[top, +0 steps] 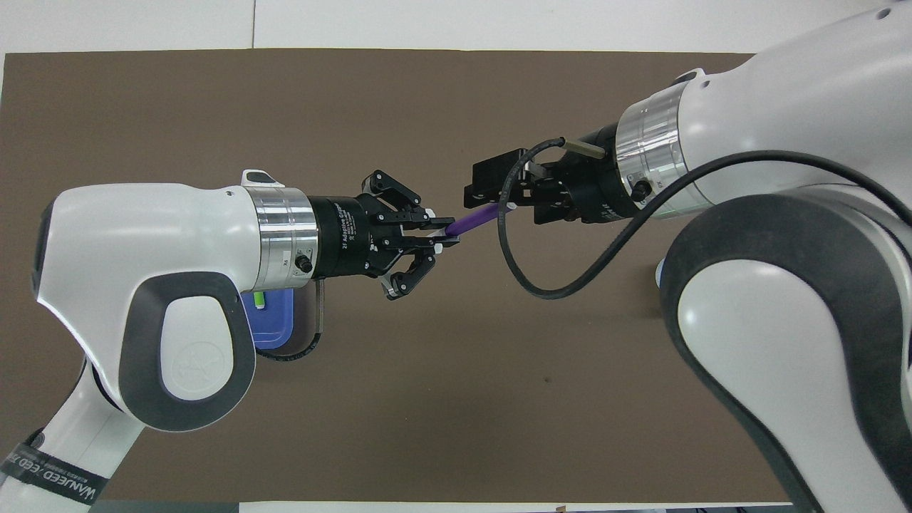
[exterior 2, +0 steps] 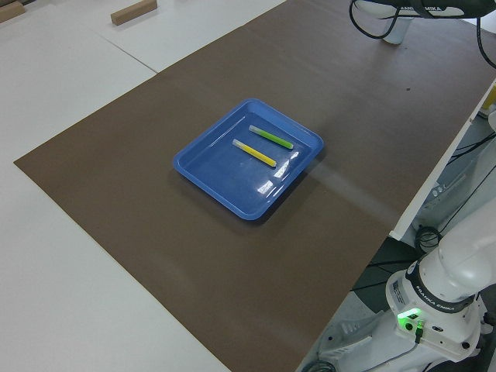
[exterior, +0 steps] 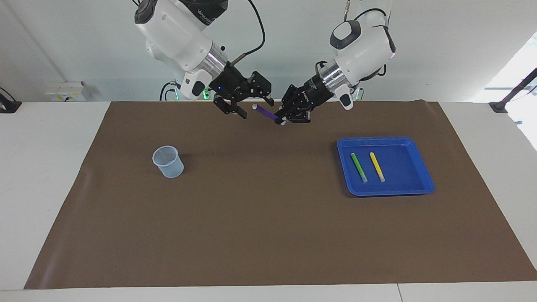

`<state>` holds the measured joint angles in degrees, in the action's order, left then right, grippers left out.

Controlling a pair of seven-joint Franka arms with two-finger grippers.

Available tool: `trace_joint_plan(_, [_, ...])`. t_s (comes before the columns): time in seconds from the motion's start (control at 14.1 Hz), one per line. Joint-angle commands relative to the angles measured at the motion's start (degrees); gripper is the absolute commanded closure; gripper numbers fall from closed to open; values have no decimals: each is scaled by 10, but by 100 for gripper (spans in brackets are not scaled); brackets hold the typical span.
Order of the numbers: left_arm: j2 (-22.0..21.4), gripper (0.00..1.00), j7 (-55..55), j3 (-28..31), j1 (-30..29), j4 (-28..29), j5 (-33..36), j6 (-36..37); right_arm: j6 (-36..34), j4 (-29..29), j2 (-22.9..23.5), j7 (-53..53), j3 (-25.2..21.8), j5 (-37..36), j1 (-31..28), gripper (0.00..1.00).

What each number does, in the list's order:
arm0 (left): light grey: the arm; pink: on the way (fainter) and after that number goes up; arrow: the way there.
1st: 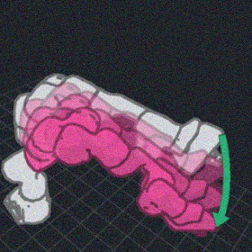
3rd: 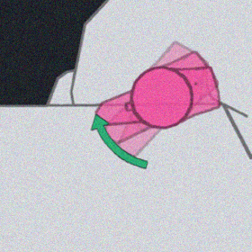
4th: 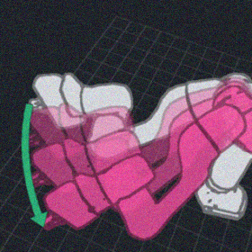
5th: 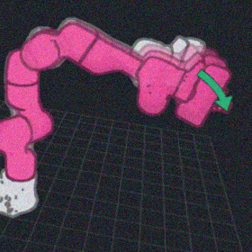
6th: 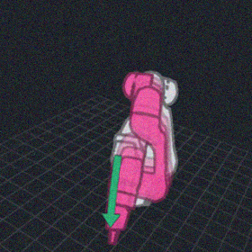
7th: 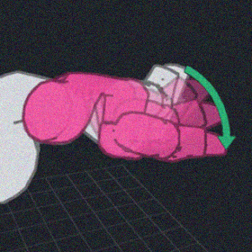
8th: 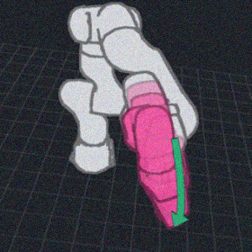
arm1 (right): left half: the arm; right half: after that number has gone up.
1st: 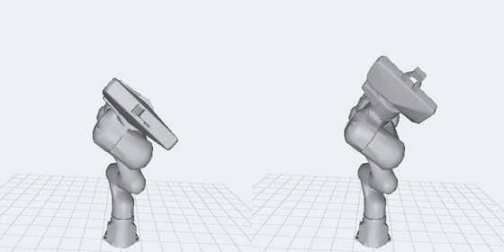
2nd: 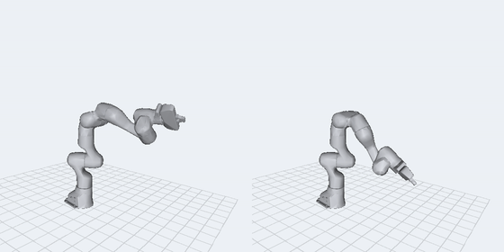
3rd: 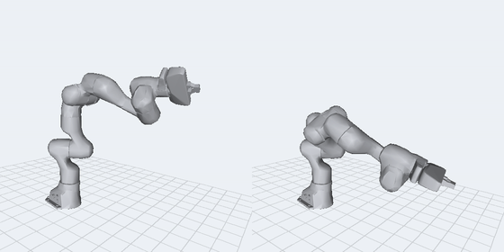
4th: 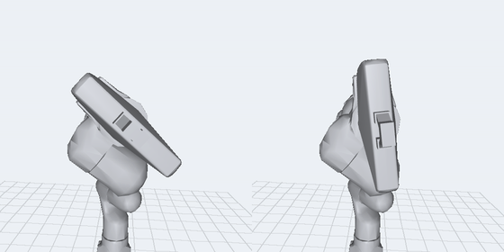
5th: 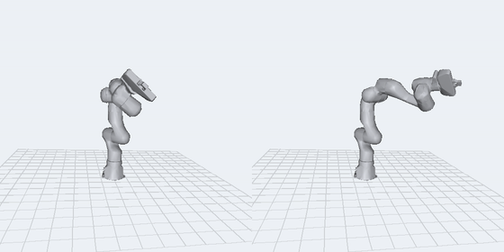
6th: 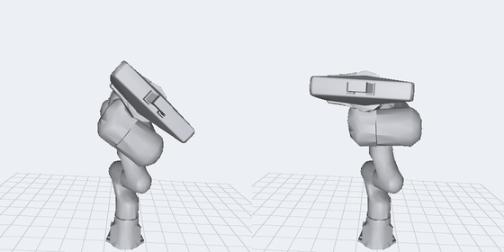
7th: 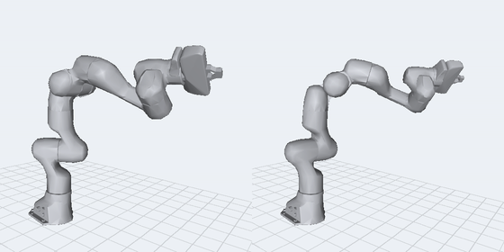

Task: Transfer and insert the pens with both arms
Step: 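Grasp the purple pen tip with the right gripper, open the left gripper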

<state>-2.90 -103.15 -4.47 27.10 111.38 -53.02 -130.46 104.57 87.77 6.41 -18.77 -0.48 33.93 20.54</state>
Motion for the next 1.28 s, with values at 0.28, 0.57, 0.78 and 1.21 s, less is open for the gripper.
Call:
trace_joint_plan(0.28, [-21, 100, 10, 6, 13, 27, -11, -16, -5, -9, -1, -6, 0, -12, -1, 7])
trace_joint_plan(0.57, [-22, 100, 10, 6, 13, 27, -11, -16, -5, -9, -3, -6, 1, -12, -1, 56])
trace_joint_plan(0.78, [-21, 100, 10, 6, 13, 27, -11, -16, -5, -9, -3, -6, 2, -12, -1, 74])
trace_joint_plan(1.21, [-22, 100, 11, 6, 13, 27, -14, -19, -7, -9, -9, -7, 9, -13, -1, 74])
